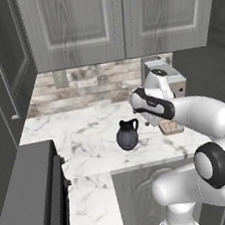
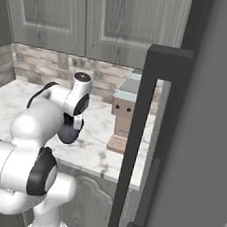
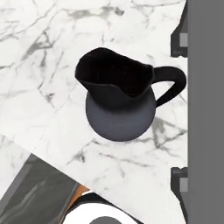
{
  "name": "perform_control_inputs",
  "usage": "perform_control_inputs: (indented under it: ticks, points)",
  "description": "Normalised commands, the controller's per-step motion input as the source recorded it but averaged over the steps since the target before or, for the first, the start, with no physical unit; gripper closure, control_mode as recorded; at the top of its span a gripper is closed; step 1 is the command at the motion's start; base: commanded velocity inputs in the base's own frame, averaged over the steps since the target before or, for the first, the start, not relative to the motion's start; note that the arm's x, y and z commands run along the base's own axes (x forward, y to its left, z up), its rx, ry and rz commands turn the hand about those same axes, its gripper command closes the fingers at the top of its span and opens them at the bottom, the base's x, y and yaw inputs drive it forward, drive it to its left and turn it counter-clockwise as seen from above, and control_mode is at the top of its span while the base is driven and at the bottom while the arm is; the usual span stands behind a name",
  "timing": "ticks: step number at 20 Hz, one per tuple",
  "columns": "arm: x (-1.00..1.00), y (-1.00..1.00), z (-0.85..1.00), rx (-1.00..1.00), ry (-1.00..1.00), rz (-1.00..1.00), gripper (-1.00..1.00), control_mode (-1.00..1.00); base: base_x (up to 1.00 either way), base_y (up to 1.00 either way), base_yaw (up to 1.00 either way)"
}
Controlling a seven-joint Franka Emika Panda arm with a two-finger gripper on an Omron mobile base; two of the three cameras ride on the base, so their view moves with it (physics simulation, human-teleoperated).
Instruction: Move the onion and banana from the second highest shelf to the top shelf to make space. Then, place the pitcher from the counter on the cleared second highest shelf.
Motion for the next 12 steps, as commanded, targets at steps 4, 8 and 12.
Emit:
perform_control_inputs:
  ticks: [4, 8, 12]
  points:
    - [0.25, 0.00, -0.22, 0.00, 0.01, 0.07, -1.00, -1.00, 0.00, 0.00, 0.00]
    - [0.28, 0.00, -0.16, 0.00, 0.02, 0.08, -1.00, -1.00, 0.00, 0.00, 0.00]
    - [0.31, 0.00, -0.10, -0.01, 0.04, 0.08, -1.00, -1.00, 0.00, 0.00, 0.00]
